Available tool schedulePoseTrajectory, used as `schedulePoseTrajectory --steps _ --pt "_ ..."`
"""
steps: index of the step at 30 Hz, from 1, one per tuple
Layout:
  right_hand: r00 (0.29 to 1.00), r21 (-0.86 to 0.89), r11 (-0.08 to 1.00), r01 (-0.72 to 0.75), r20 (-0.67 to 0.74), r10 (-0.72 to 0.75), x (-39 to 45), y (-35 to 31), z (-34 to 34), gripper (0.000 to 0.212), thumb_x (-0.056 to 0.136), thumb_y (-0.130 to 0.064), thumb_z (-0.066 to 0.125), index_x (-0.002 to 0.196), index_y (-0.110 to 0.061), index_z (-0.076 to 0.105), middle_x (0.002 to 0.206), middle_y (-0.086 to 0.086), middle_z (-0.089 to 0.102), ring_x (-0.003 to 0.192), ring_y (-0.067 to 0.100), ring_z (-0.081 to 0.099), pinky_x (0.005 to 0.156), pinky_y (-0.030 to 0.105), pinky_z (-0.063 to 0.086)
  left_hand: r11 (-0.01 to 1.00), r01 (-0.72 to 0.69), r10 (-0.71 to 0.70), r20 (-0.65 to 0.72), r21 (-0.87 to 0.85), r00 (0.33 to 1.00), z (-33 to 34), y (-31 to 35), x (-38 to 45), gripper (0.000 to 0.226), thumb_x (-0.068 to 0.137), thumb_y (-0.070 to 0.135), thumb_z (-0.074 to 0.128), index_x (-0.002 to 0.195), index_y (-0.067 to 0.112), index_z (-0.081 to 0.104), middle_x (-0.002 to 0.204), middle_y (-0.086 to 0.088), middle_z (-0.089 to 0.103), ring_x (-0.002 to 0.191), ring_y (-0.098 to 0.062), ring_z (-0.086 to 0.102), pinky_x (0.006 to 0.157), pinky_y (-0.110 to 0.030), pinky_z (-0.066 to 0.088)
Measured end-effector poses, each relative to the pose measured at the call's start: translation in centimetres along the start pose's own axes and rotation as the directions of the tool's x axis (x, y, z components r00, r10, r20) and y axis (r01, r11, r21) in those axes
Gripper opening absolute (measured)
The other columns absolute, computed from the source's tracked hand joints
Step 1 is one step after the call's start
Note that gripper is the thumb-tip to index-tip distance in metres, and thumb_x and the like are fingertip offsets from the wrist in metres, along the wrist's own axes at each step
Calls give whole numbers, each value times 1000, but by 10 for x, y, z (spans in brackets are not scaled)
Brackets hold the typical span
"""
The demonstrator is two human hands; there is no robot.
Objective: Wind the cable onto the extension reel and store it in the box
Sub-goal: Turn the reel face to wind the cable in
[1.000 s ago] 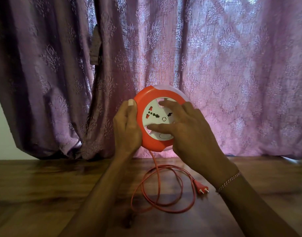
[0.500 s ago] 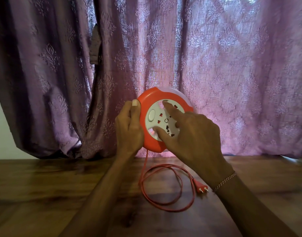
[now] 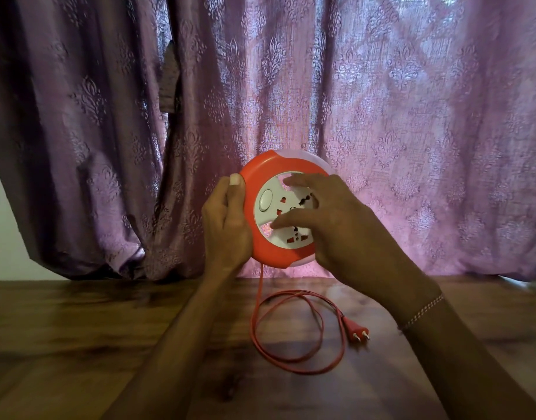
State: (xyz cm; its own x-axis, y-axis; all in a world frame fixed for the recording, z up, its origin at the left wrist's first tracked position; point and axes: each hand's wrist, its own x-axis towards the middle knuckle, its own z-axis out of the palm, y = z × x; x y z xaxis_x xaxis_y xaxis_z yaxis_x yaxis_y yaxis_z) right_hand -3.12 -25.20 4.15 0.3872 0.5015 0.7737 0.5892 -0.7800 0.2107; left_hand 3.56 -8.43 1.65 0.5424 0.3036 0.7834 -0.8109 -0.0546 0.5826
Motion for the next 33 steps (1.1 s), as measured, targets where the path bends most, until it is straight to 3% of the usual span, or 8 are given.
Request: schedulePoseTrajectory --steps 3,6,9,13,19,24,29,33 --pt "997 -94 996 8 76 0 1 -6 -1 59 64 5 76 108 -33 76 140 11 54 119 38 54 90 45 50 1000 -24 24 8 11 1000 -1 1 0 41 103 44 42 76 14 52 70 13 59 67 -8 52 61 -36 47" --pt "998 -182 983 -15 60 26 1 -7 0 56 66 -5 79 109 -40 75 129 9 60 109 35 57 81 41 50 998 -53 52 21 37 998 -1 0 -1 53 99 52 42 82 3 54 74 -5 59 70 -18 54 65 -50 49" --pt "998 -203 977 -64 7 67 0 -7 4 58 69 -9 74 114 -46 71 122 9 60 106 33 57 75 41 51 998 -59 58 19 37 998 0 -1 -2 54 99 53 43 84 3 56 71 -3 60 68 -14 55 63 -48 50" --pt "990 -210 968 -137 -59 128 -2 -12 8 55 76 -24 47 121 -50 65 115 9 58 105 31 59 73 38 51 999 -43 43 15 17 999 -1 -2 -1 52 100 53 43 81 6 54 69 6 59 65 -13 54 60 -44 50" --pt "943 -154 943 -296 -203 262 -4 -18 16 59 77 -53 64 135 -46 54 93 5 63 83 28 64 61 33 51 998 -38 38 -7 47 999 -1 4 -1 43 101 51 43 75 17 51 67 5 52 62 -14 47 58 -44 44" --pt "900 -118 913 -391 -257 353 -1 -21 20 66 78 -77 48 134 -42 57 82 -2 73 76 26 68 60 32 52 997 -37 39 -24 62 999 -2 4 -1 45 105 41 43 83 3 56 78 -22 63 73 -42 61 66 -58 53" --pt "913 -152 932 -329 -303 273 -1 -13 18 61 82 -73 54 127 -34 66 85 0 70 82 24 57 64 31 45 998 -30 32 -38 60 999 -1 6 -1 45 104 40 42 83 2 54 78 -23 63 70 -38 61 66 -58 53" --pt "910 -87 975 -206 -384 158 -1 -7 17 33 86 -47 70 106 -21 76 90 1 66 86 23 52 66 38 46 998 -14 16 -31 59 999 -1 5 -3 50 104 42 41 88 -3 56 83 -24 66 74 -36 66 67 -56 55"
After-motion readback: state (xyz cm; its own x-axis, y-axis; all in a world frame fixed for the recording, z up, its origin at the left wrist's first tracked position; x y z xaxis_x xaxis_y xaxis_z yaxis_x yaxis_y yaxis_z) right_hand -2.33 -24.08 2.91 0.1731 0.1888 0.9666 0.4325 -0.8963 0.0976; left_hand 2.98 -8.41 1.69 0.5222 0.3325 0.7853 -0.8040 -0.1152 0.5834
